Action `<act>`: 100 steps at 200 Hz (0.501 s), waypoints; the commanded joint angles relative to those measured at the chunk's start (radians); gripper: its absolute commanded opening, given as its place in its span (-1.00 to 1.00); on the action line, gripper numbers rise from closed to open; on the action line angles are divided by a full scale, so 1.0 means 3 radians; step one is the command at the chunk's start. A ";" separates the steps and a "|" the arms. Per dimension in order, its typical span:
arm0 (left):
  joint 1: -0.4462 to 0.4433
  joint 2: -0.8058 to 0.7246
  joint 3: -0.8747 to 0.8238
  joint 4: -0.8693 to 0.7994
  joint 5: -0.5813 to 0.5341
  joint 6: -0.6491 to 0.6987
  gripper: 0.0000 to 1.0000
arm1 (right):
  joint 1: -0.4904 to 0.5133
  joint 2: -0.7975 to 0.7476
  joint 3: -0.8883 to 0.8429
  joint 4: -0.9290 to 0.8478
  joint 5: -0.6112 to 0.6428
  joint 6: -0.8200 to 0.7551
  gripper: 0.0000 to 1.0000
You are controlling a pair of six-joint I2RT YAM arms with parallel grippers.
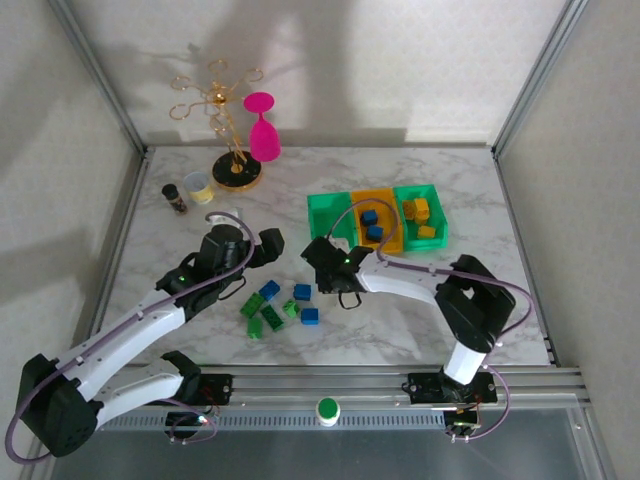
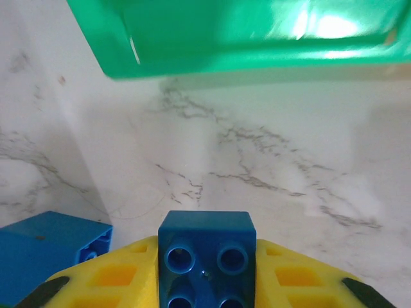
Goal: Sort the legos into containers by color
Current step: Pick up the lego from the center of the table, then place the lego in the container.
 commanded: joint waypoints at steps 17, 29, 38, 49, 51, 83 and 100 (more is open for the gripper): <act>0.0006 -0.0087 0.0020 0.0062 0.0120 -0.0119 0.99 | -0.0156 -0.0454 0.0073 -0.0330 0.0241 -0.0158 -0.36; -0.0009 -0.0073 0.0046 0.0098 0.0141 -0.0119 0.99 | -0.0255 -0.0552 0.0088 -0.0358 0.0239 -0.0238 -0.36; -0.0024 -0.0048 0.0067 0.0124 0.0151 -0.0121 0.99 | -0.0339 -0.0626 0.0097 -0.0357 0.0252 -0.0304 -0.36; -0.0047 -0.0005 0.0097 0.0163 0.0160 -0.0119 0.99 | -0.0464 -0.0688 0.0119 -0.0352 0.0255 -0.0387 -0.36; -0.0052 0.0003 0.0103 0.0168 0.0162 -0.0119 0.99 | -0.0489 -0.0695 0.0125 -0.0354 0.0255 -0.0406 -0.36; -0.0083 0.0220 0.0213 0.0241 0.0183 -0.0068 0.99 | -0.0868 -0.0656 0.0283 -0.0282 0.0192 -0.0670 -0.35; -0.0081 0.0353 0.0306 0.0239 0.0168 -0.0030 0.99 | -0.1098 -0.0569 0.0381 -0.0164 0.0155 -0.0781 -0.34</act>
